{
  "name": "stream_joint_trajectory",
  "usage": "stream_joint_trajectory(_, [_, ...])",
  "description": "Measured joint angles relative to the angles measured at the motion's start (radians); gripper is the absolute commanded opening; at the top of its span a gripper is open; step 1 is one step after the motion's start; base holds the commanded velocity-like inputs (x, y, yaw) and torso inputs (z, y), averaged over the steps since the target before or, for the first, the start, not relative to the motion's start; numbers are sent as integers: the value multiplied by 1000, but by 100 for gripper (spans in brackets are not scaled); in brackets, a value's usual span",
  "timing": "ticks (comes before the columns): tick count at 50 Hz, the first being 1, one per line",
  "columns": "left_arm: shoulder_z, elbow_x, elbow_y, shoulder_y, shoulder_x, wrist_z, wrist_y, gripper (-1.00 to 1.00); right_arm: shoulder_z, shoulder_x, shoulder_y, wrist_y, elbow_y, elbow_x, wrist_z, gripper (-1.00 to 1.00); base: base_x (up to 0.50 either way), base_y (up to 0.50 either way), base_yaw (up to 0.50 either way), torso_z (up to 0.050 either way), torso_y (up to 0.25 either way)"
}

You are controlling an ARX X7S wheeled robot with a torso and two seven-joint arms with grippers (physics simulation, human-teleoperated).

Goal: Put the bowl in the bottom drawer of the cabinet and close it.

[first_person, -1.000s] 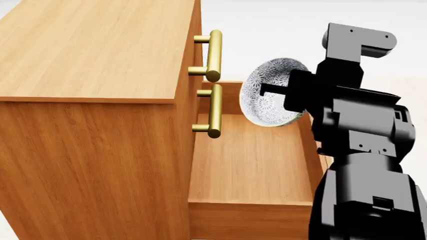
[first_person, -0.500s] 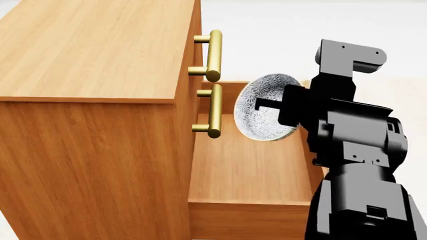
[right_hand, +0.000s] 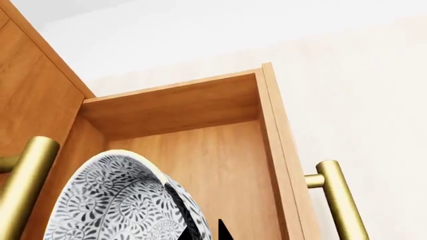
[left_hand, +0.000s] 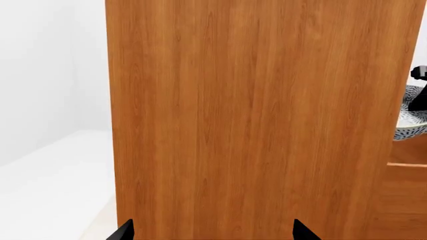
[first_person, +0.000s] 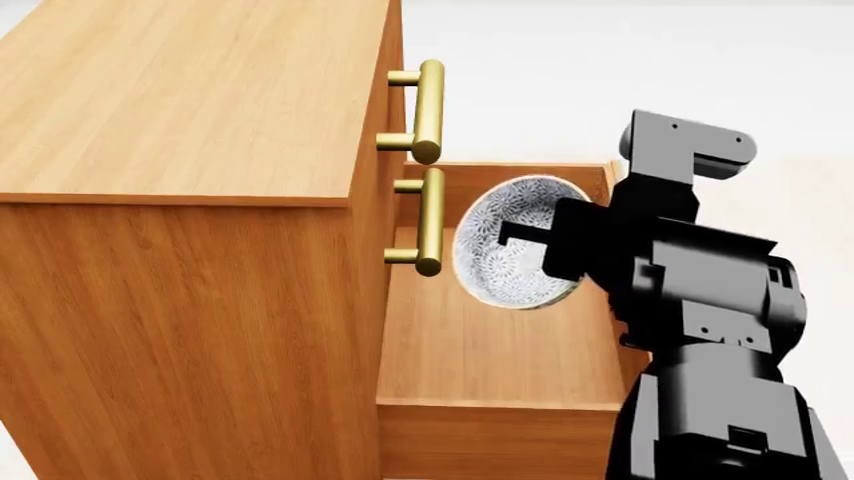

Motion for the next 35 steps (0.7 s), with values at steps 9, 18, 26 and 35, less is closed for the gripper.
stream_joint_trajectory(9, [1, 0, 12, 2, -5, -5, -9, 100, 17, 1, -5, 20, 0, 3, -19, -100, 0, 0, 0, 0, 0])
stream_joint_trajectory(18, [2, 0, 9, 2, -4, -5, -3, 100, 37, 2, -10, 32, 0, 5, -32, -100, 0, 0, 0, 0, 0])
stream_joint_trajectory(26, [4, 1, -3, 1, -2, -3, 7, 100, 56, 0, -18, 47, 0, 2, -37, -100, 0, 0, 0, 0, 1])
stream_joint_trajectory(35, [5, 1, -11, 0, -2, -2, 14, 100, 72, -3, -29, 62, 0, -2, -51, -100, 0, 0, 0, 0, 0])
